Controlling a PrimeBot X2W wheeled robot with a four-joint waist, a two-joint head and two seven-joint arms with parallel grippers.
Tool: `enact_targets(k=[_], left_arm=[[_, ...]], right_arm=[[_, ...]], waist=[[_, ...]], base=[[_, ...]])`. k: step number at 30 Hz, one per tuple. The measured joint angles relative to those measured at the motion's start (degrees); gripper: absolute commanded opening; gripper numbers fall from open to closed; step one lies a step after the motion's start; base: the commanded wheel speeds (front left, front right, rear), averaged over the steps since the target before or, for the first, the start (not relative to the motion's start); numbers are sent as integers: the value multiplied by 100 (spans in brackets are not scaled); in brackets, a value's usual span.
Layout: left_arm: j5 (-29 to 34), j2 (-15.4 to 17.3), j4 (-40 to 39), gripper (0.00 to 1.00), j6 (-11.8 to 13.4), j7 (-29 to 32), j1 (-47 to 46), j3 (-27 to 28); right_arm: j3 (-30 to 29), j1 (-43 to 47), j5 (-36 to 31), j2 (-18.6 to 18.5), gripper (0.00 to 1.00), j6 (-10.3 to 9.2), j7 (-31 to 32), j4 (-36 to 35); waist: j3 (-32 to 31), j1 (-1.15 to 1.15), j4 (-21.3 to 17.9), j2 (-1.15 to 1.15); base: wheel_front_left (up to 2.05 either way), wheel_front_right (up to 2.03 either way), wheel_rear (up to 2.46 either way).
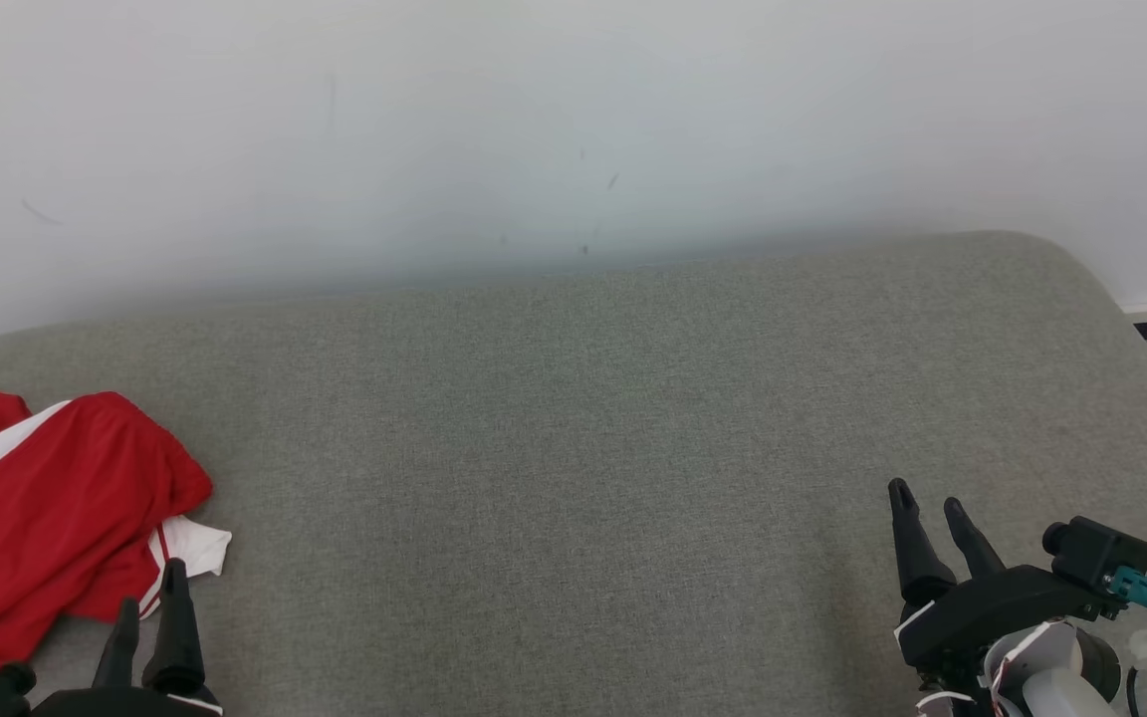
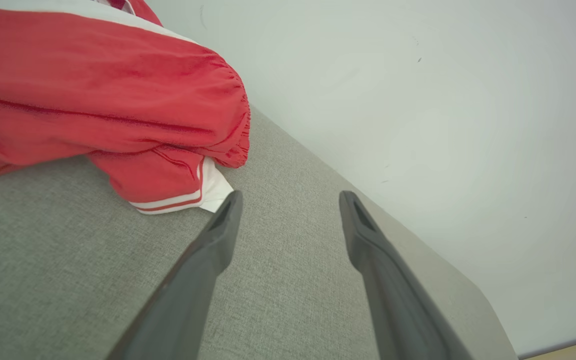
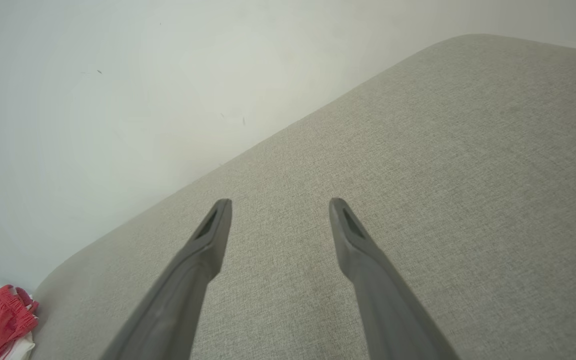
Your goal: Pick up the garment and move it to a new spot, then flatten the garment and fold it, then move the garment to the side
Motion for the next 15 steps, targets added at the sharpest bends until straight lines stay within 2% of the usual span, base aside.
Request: enact_targets(k=[15], left_arm=[[1288, 151, -148, 100, 204, -257, 10, -115]], right_arm=[[233, -83, -1318, -19, 100, -199, -349, -25]], waist=[[-64, 0, 17, 0]], base=[[0, 0, 0]])
